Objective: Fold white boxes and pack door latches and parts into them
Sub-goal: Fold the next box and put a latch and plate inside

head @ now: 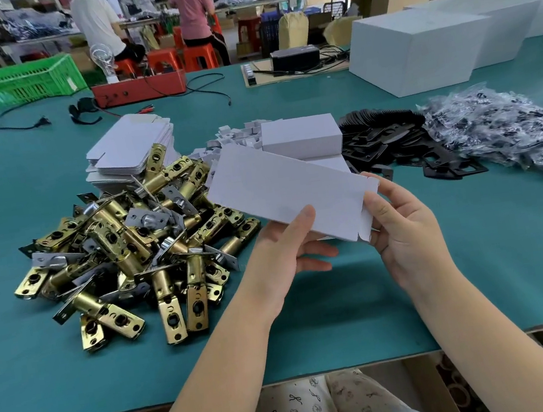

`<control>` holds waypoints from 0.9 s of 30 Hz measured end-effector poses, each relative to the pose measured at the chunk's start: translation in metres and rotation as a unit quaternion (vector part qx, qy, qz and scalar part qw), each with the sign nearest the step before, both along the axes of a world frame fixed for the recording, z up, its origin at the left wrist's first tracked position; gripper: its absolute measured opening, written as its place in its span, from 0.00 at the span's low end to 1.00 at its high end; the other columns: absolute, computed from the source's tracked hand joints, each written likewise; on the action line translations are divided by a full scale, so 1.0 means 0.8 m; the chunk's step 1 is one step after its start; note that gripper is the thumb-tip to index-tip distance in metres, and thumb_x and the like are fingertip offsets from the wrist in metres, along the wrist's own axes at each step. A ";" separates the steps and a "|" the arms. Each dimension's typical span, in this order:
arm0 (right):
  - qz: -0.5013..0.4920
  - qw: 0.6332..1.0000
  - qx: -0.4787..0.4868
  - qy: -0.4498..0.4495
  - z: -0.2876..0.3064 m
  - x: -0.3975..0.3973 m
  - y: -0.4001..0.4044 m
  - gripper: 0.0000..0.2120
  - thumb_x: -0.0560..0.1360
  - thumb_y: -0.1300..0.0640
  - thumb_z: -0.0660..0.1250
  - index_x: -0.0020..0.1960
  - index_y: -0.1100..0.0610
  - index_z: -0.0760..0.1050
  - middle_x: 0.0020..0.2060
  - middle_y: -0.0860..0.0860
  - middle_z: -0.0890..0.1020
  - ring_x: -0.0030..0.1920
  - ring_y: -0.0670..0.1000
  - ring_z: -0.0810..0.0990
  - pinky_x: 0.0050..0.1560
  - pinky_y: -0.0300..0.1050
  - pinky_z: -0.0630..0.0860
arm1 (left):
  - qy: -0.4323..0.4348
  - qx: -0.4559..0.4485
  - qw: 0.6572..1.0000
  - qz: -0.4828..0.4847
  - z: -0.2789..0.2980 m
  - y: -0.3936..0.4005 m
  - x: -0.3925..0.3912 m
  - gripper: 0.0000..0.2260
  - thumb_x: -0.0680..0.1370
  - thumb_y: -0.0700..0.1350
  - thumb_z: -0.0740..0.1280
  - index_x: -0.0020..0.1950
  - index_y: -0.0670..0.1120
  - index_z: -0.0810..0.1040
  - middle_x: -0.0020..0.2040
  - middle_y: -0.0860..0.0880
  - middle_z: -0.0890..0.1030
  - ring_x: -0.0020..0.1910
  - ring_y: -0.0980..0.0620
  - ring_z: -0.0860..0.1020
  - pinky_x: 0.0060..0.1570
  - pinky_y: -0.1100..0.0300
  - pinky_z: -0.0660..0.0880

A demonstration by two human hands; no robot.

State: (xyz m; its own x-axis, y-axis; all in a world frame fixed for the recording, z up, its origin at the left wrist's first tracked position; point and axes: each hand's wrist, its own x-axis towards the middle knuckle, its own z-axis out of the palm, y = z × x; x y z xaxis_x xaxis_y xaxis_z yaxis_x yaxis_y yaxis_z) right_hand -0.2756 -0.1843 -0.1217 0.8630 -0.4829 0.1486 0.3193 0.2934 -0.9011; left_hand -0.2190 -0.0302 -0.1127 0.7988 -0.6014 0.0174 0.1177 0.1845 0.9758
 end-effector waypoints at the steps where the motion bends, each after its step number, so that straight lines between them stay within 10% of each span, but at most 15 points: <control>1: 0.003 1.000 0.004 0.000 0.000 0.000 -0.001 0.21 0.66 0.51 0.70 0.58 0.54 0.76 0.43 0.48 0.85 0.43 0.47 0.83 0.37 0.40 0.79 | -0.005 -0.001 1.000 -0.003 0.000 0.000 -0.001 0.22 0.70 0.59 0.68 0.57 0.46 0.77 0.43 0.45 0.85 0.37 0.49 0.82 0.33 0.58 0.79; 17: 0.013 0.998 -0.061 -0.001 0.000 0.000 0.007 0.17 0.66 0.55 0.70 0.54 0.52 0.74 0.39 0.49 0.85 0.39 0.47 0.83 0.37 0.41 0.80 | -0.007 -0.059 0.994 0.095 -0.001 -0.005 0.001 0.16 0.74 0.51 0.69 0.59 0.47 0.74 0.42 0.51 0.84 0.37 0.48 0.84 0.35 0.57 0.80; 22: 0.024 0.998 -0.056 0.002 -0.002 0.001 0.010 0.21 0.62 0.56 0.74 0.50 0.56 0.69 0.38 0.51 0.84 0.41 0.53 0.83 0.41 0.42 0.80 | -0.209 -0.003 0.963 0.170 -0.009 -0.002 -0.004 0.43 0.68 0.53 0.77 0.73 0.68 0.52 0.53 0.57 0.83 0.53 0.55 0.82 0.52 0.58 0.79; 27: 0.070 0.995 -0.061 0.036 -0.003 -0.001 0.006 0.26 0.61 0.54 0.77 0.53 0.54 0.67 0.43 0.52 0.83 0.41 0.53 0.82 0.39 0.45 0.79 | -0.336 0.102 0.926 0.137 -0.010 -0.002 -0.004 0.40 0.68 0.54 0.77 0.71 0.72 0.56 0.60 0.61 0.75 0.58 0.63 0.75 0.53 0.69 0.74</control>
State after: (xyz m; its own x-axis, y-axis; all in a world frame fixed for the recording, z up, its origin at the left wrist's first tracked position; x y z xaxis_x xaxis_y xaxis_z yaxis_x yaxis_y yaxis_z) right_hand -0.2764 -0.1797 -0.1238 0.9308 -0.3399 0.1343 0.2169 0.2181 -0.9515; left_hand -0.2224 -0.0316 -0.1207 0.7720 -0.4228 0.4746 -0.5534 -0.0799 0.8291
